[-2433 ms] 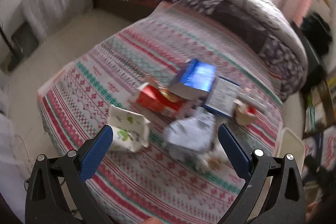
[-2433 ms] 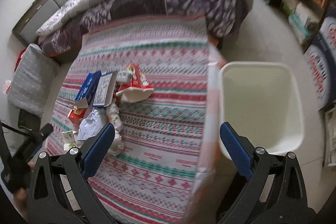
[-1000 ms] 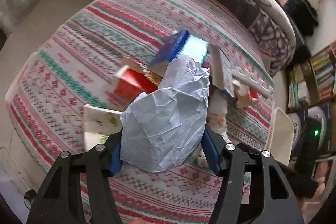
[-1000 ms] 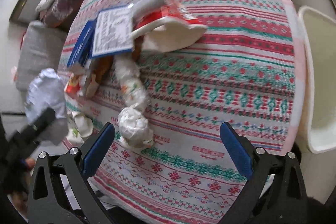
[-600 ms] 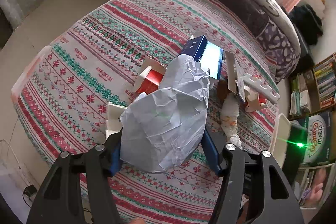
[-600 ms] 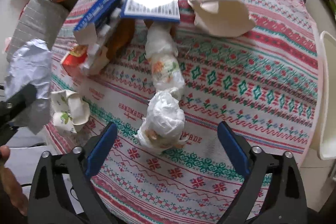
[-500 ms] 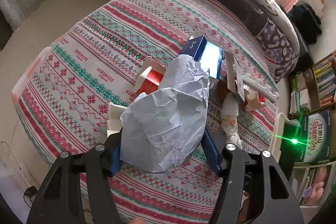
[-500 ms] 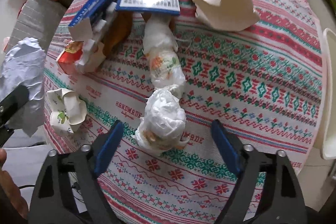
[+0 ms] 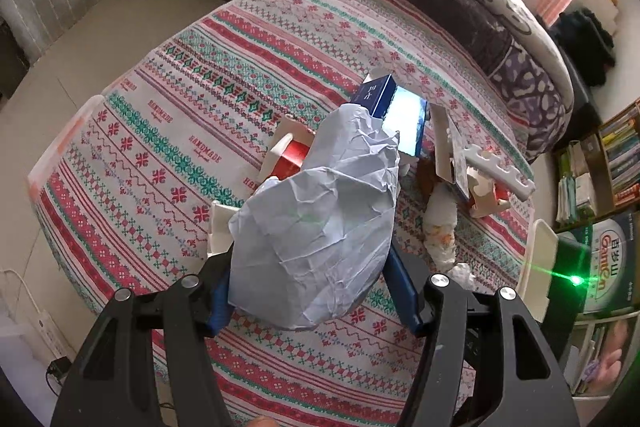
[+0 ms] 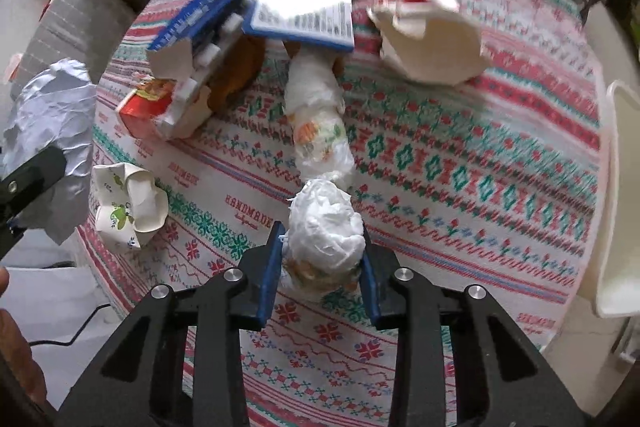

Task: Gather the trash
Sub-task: 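Grasp the crumpled white plastic bag with the left tool while the right tool grasps the wrapped bottle, then carry both items to the white bin and open both tools to drop them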

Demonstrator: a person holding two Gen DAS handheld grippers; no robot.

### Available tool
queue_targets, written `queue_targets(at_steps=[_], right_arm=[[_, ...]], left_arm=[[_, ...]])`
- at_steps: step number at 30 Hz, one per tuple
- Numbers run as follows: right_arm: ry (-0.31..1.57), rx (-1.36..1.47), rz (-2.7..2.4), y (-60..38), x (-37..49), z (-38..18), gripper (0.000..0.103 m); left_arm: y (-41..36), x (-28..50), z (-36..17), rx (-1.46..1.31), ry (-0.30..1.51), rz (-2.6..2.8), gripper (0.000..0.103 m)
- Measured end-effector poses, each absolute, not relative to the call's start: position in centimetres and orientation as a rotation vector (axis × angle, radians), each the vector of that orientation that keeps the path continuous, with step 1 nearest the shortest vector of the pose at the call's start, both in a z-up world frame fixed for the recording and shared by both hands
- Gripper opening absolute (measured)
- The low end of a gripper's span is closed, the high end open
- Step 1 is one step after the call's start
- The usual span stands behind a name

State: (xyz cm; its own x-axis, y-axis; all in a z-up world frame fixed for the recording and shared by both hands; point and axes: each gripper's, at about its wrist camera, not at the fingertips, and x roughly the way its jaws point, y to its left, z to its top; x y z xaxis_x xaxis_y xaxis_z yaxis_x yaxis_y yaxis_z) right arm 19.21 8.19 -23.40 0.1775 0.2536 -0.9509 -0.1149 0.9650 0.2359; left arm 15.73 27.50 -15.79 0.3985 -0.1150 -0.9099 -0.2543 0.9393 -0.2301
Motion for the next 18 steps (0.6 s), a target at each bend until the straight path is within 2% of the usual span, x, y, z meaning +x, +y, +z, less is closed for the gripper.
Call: queue_targets(at_steps=[8, 18], right_arm=[[1.229, 0.127, 0.276, 7.4, 19.0, -19.7, 0.032], [0.865, 0.128, 0.211, 2.6, 17.3, -13.1, 0.032]], left_arm=[[26.0, 15.9, -14.8, -0.33, 1.1, 0.111, 0.062], [22.8, 15.2, -11.7, -0.254, 0.882, 0.172, 0.063]])
